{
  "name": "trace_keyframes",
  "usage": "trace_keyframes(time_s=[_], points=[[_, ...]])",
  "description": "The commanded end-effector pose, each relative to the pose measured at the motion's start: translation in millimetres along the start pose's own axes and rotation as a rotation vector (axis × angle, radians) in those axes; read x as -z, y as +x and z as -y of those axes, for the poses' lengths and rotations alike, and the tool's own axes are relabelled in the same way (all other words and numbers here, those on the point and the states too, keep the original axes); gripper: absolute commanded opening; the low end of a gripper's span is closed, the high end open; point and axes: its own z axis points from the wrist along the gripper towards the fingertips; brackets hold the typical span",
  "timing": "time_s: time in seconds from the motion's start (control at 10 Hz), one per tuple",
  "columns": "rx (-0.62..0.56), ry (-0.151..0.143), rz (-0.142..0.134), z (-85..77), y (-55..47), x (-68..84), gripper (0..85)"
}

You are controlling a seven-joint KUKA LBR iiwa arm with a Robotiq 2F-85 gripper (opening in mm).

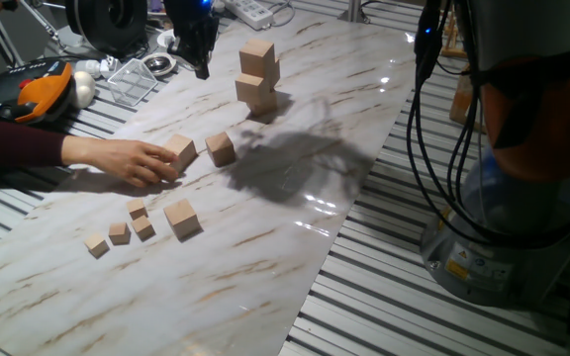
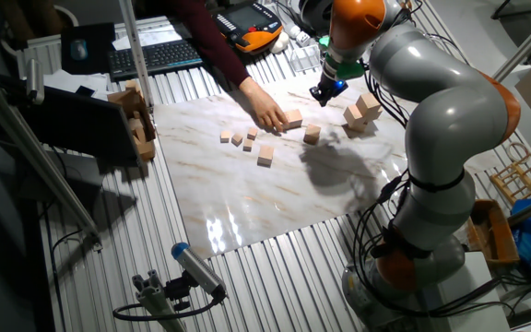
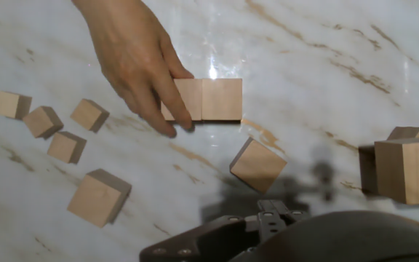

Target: Stack the blocks into a cross shape

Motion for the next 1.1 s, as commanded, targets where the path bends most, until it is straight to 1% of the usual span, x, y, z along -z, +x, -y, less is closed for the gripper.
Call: trace_keyframes(time_s=[0.0, 0.4, 0.6, 0.7, 0.8, 0.9, 1.0], points=[[-0.001, 0.002, 0.0, -0.1, 0.0, -0.4, 0.0], [-0.011, 0.003, 0.004, -0.5, 0.0, 0.4, 0.0], [-0.021, -0.005, 0.006, -1.5, 0.0, 0.6, 0.0], [-0.021, 0.001, 0.018, -3.7, -0.2, 1.7, 0.0], [-0.027, 0.007, 0.023, -6.1, -0.2, 3.3, 0.0], [-0.034, -0.002, 0.021, -6.3, 0.7, 5.2, 0.0], [-0.039, 0.007, 0.023, -7.4, 1.2, 6.3, 0.0]])
